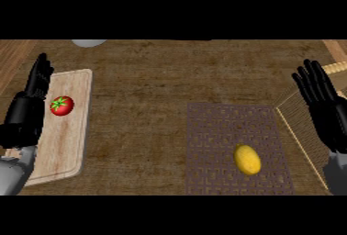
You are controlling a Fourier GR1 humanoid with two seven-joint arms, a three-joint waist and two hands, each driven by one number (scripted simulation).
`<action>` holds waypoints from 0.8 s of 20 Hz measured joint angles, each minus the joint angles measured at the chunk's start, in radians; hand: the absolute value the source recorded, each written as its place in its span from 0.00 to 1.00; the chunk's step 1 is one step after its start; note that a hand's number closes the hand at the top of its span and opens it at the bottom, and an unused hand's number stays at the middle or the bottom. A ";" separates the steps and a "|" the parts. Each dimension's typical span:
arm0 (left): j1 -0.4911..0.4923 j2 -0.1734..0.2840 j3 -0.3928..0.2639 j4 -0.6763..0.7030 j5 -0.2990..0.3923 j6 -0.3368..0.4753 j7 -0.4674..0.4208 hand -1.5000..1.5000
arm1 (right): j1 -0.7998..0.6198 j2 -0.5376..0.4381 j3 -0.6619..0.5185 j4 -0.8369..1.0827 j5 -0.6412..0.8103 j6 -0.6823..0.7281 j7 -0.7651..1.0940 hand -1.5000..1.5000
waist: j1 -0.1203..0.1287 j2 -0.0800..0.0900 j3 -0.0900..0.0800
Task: Pick the lemon from the placemat and place it in the basket
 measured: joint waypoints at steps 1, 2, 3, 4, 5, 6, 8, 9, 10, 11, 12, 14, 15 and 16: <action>-0.003 -0.002 0.008 0.000 0.004 -0.006 0.015 0.50 | -0.020 0.004 -0.001 0.020 -0.006 0.017 -0.011 1.00 | -0.003 0.004 0.003; -0.003 -0.009 0.011 0.011 0.017 -0.017 0.022 0.50 | -0.051 0.004 -0.002 0.042 -0.024 0.044 -0.018 1.00 | -0.003 0.008 0.005; 0.000 -0.009 0.017 0.018 0.037 -0.034 0.039 0.50 | -0.080 0.002 -0.004 0.052 -0.053 0.078 -0.019 1.00 | -0.001 0.012 0.006; 0.005 -0.017 0.014 0.026 0.052 -0.044 0.055 0.50 | -0.113 0.002 -0.009 0.066 -0.087 0.116 -0.026 1.00 | 0.004 0.016 0.008; 0.005 -0.023 0.011 0.040 0.069 -0.058 0.076 0.50 | -0.146 0.005 -0.010 0.082 -0.120 0.155 -0.036 1.00 | 0.009 0.021 0.009; 0.009 -0.030 0.009 0.056 0.086 -0.070 0.093 0.50 | -0.173 0.006 -0.015 0.097 -0.158 0.201 -0.048 1.00 | 0.014 0.027 0.011; 0.020 -0.053 -0.005 0.075 0.117 -0.092 0.122 0.50 | -0.213 -0.041 0.046 0.056 -0.097 0.301 -0.103 0.00 | 0.022 0.031 0.010; 0.021 -0.057 -0.004 0.087 0.134 -0.106 0.138 0.50 | -0.221 -0.051 0.082 0.033 -0.060 0.342 -0.137 0.00 | 0.020 0.031 0.010; 0.021 -0.061 -0.003 0.100 0.148 -0.117 0.151 0.50 | -0.222 -0.053 0.119 0.004 -0.009 0.362 -0.175 0.00 | 0.014 0.029 0.010; 0.025 -0.063 -0.004 0.109 0.160 -0.128 0.165 0.50 | -0.219 -0.047 0.157 -0.025 0.046 0.368 -0.210 0.00 | 0.009 0.027 0.010; 0.030 -0.065 -0.001 0.120 0.171 -0.139 0.172 0.50 | -0.202 -0.025 0.198 -0.049 0.103 0.357 -0.247 0.00 | 0.003 0.025 0.010; 0.036 -0.076 0.004 0.136 0.185 -0.150 0.184 0.50 | -0.158 0.028 0.275 -0.089 0.210 0.310 -0.306 0.00 | -0.008 0.021 0.011; 0.037 -0.076 0.012 0.143 0.196 -0.161 0.188 0.50 | -0.132 0.052 0.311 -0.125 0.255 0.279 -0.309 0.00 | -0.013 0.019 0.010; 0.038 -0.076 0.019 0.149 0.201 -0.172 0.192 0.50 | -0.108 0.068 0.340 -0.164 0.294 0.250 -0.294 0.00 | -0.018 0.018 0.010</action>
